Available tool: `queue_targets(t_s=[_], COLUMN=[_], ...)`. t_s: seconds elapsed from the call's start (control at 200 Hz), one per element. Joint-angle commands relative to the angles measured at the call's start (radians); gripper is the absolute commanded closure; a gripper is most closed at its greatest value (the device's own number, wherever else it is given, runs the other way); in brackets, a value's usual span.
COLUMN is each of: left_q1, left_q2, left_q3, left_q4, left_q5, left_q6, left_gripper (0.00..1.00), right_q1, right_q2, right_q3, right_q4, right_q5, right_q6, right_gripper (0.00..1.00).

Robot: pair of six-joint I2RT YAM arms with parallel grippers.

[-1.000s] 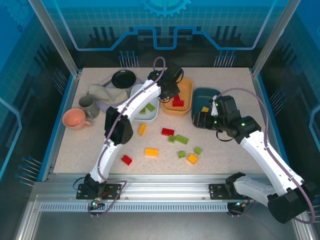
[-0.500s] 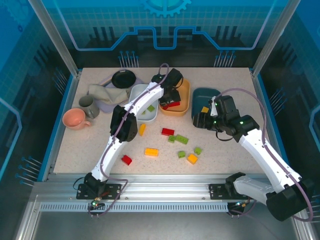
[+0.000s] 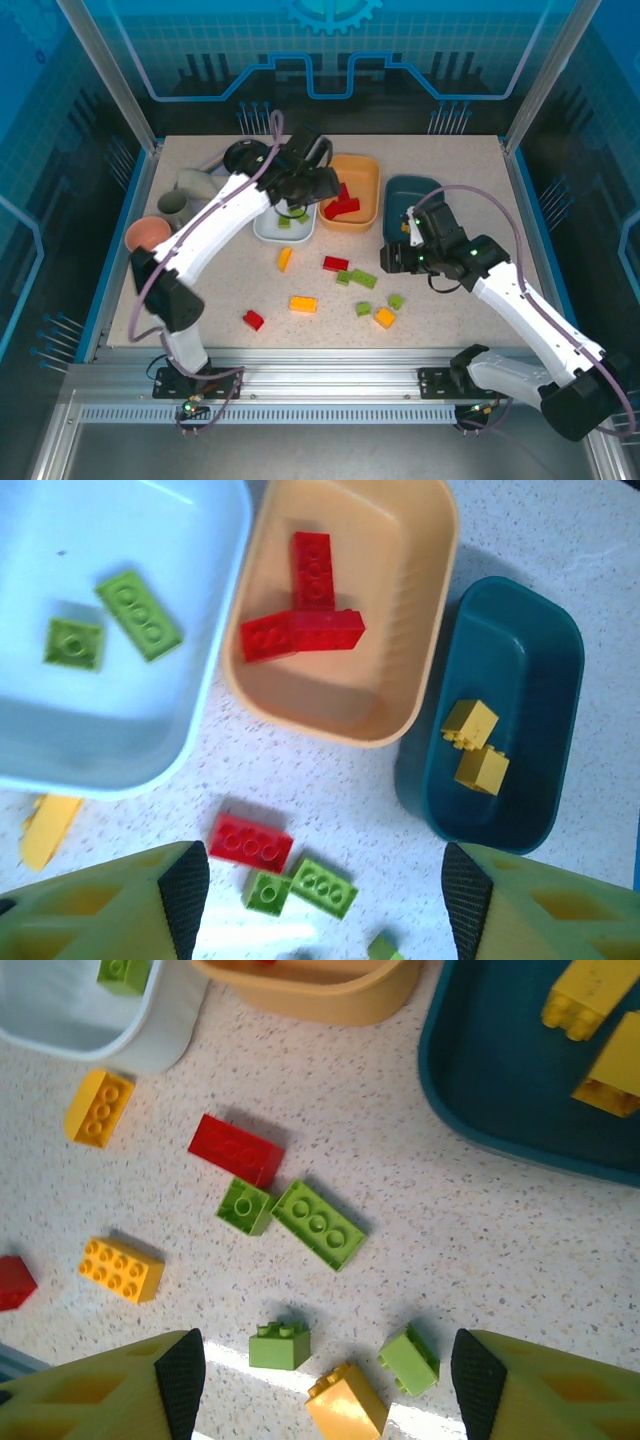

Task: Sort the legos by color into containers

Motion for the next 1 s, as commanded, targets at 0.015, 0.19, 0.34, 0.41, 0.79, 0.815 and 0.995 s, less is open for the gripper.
queue_targets(t_s=[0.015,0.19,0.34,0.41,0.79,0.815,0.995], left_q1=[0.001,-0.012,-0.048,-0.095,-0.249,-0.25,-0.253], left_q2=[-0.137,-0.357,-0.345,-0.301,0.147,0.167,0.239], left_q3=[-0.266,-0.597,-0.68,-0.689,-0.447,-0.437,-0.423], left_q4=[0.033,0.126,0.172,0.229,0.232,0.226,0.25], left_q5=[0.02,0.059,0.139,0.152,0.118,0.103,0.07], left_q6=[-0.088,-0.156,-0.168,-0.151,0.255,0.267,0.318], left_gripper=[0.33,0.33,0.31,0.29,0.25,0.24,0.24], right_q1=[0.101,0.239,0.261,0.26,0.253,0.253,0.249], right_q2=[0.0,0.026,-0.01,-0.041,-0.224,-0.238,-0.323], right_q3=[0.007,-0.004,-0.032,-0.054,-0.119,-0.134,-0.158], right_q4=[-0.036,-0.037,-0.025,-0.014,-0.126,-0.134,-0.187], right_q5=[0.081,0.149,0.167,0.165,0.206,0.209,0.23], right_q6=[-0.008,0.027,0.082,0.095,0.197,0.203,0.25], right_gripper=[0.32,0.32,0.32,0.32,0.3,0.3,0.3])
